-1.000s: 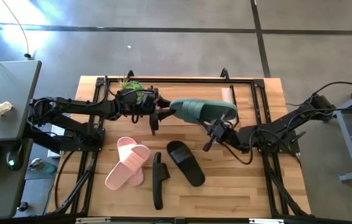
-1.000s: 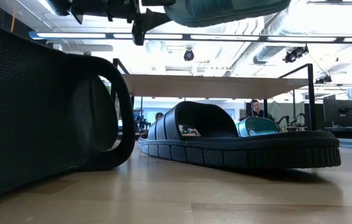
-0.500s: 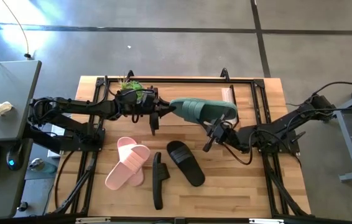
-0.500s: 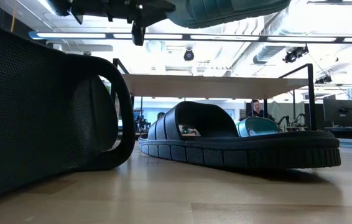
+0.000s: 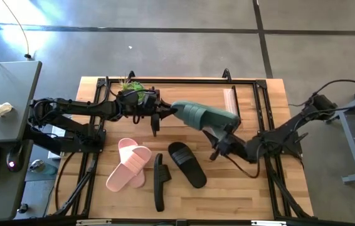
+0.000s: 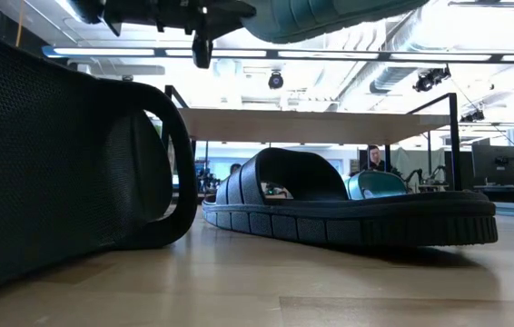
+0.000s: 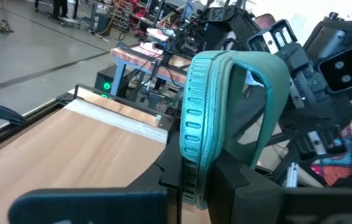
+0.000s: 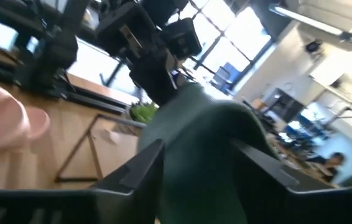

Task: Pick and place slides into the shelf
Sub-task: Put the green slipper under the shelf

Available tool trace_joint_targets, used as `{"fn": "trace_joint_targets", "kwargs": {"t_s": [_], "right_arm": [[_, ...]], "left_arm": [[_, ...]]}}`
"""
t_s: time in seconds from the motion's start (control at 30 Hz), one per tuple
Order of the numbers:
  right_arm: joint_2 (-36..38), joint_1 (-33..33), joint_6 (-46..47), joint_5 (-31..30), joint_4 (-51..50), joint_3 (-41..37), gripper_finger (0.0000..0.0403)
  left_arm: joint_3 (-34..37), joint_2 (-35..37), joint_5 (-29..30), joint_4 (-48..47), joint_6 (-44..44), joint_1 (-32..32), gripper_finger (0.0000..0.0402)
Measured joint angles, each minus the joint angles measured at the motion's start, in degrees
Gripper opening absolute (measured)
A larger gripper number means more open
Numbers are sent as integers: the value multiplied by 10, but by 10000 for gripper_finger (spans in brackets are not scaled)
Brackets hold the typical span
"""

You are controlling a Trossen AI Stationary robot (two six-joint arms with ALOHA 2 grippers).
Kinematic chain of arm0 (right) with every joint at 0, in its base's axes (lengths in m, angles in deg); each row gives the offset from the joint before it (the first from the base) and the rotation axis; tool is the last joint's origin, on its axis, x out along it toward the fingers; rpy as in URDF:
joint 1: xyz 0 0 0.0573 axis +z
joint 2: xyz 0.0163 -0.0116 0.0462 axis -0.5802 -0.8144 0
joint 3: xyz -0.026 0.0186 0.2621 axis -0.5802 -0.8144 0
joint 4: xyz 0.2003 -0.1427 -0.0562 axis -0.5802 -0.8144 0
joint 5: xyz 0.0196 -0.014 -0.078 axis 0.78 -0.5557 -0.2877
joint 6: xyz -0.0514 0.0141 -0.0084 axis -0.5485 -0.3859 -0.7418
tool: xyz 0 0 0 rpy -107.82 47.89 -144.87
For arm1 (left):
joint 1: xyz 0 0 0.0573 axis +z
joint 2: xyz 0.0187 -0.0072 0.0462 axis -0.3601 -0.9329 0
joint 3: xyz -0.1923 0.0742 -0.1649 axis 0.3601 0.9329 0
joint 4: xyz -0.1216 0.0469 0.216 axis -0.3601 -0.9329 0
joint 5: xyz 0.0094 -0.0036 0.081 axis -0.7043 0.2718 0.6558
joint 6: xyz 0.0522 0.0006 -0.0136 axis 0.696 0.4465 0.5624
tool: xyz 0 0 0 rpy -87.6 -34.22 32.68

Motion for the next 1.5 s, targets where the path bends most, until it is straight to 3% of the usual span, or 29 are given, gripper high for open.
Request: {"fn": "trace_joint_targets", "kwargs": {"t_s": [0.17,0.33,0.43,0.6,0.73,0.97,1.5], "right_arm": [[0,75,-105,-79,0,0,210],[0,156,-247,-133,0,0,216],[0,195,-304,-163,0,0,216],[0,232,-310,-163,-7,0,216],[0,234,-304,-166,-38,0,216],[0,215,-289,-171,-134,0,216],[-17,151,-316,-160,-283,0,216]], "left_arm": [[0,0,-19,0,-43,0,26],[-5,10,-57,-23,-85,0,26],[-39,23,-80,-118,-84,0,25],[-141,32,-91,-323,-61,0,25],[-225,32,-89,-449,-48,0,27],[-320,31,-91,-563,-56,0,24],[-331,1,-124,-600,-119,12,24]]}}
